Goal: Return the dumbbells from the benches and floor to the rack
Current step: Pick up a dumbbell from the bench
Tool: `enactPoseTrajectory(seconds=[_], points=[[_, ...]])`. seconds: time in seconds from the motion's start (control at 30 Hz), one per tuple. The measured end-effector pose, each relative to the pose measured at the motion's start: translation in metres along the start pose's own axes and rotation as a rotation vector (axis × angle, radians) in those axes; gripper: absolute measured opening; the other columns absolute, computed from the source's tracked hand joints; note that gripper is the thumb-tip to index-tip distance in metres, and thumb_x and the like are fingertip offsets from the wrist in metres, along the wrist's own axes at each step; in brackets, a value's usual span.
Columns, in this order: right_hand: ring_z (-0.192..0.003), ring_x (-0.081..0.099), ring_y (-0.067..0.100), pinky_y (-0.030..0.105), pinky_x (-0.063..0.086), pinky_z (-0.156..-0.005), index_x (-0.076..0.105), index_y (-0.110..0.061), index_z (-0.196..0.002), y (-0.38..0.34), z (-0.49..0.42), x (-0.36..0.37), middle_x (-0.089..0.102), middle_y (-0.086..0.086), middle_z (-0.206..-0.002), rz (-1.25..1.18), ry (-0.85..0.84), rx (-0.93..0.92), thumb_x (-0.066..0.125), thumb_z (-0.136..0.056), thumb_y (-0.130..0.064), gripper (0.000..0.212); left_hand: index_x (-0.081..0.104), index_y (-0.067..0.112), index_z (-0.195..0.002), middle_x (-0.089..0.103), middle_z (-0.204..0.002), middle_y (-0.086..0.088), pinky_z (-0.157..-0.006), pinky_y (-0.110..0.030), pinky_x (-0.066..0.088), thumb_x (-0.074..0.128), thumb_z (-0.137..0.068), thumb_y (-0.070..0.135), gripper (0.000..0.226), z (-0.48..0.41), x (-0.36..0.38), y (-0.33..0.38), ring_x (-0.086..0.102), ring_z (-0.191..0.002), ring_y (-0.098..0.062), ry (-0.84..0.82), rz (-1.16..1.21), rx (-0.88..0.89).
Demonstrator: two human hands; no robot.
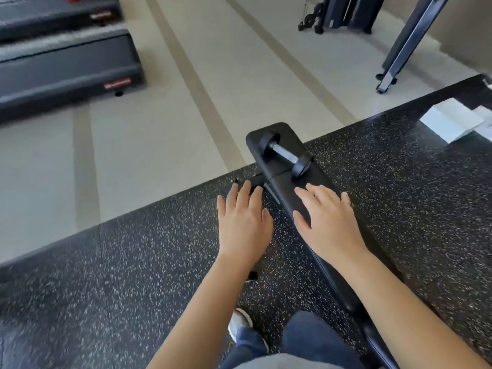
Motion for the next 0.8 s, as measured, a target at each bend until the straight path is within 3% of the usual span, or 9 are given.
enactPoseTrajectory(seconds=[0.23, 0.57, 0.67, 0.8], points=[[-0.128, 0.041, 0.027, 0.059, 0.023, -0.106, 0.048, -0.012, -0.130, 0.018, -0.075, 0.007, 0.050, 0.011, -0.134, 0.005, 0.023, 0.074, 0.051, -0.089, -0.027, 0.044, 0.045, 0.009, -0.130, 0.041, -0.141, -0.014, -0.110, -0.054, 0.013, 0.051, -0.087, 0.020, 0.045, -0.080, 0.031, -0.014, 0.028, -0.135, -0.033, -0.074, 0.036, 0.062], [-0.122, 0.048, 0.035, 0.063, 0.029, -0.101, 0.052, -0.007, -0.125, 0.104, -0.232, 0.017, 0.054, 0.018, -0.128, 0.044, 0.039, 0.119, 0.058, -0.085, -0.020, 0.043, 0.051, 0.003, -0.124, 0.045, -0.137, -0.018, -0.105, -0.058, 0.024, 0.055, -0.082, 0.009, 0.042, -0.251, 0.098, 0.021, 0.033, -0.132, -0.038, -0.111, 0.036, 0.149], [-0.115, 0.054, 0.038, 0.065, 0.036, -0.094, 0.056, -0.005, -0.120, 0.125, -0.271, 0.021, 0.059, 0.020, -0.121, 0.034, 0.066, 0.107, 0.065, -0.080, -0.017, 0.043, 0.058, 0.000, -0.114, 0.055, -0.126, -0.020, -0.096, -0.059, 0.036, 0.063, -0.073, 0.002, 0.041, -0.295, 0.112, 0.029, 0.045, -0.122, -0.040, -0.049, 0.014, 0.197], [-0.107, 0.060, 0.038, 0.066, 0.042, -0.086, 0.061, -0.004, -0.113, 0.143, -0.309, 0.039, 0.064, 0.020, -0.112, 0.027, 0.072, 0.106, 0.072, -0.073, -0.015, 0.043, 0.058, 0.000, -0.113, 0.056, -0.124, -0.020, -0.094, -0.060, 0.036, 0.063, -0.073, 0.002, 0.040, -0.334, 0.141, 0.014, 0.047, -0.120, -0.041, -0.078, 0.002, 0.181]])
Point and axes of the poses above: each hand's wrist, its own z-axis away from the middle knuckle, its own x-axis out of the palm, y = z × x, the point moved 9 cm from there along -z, towards the middle knuckle
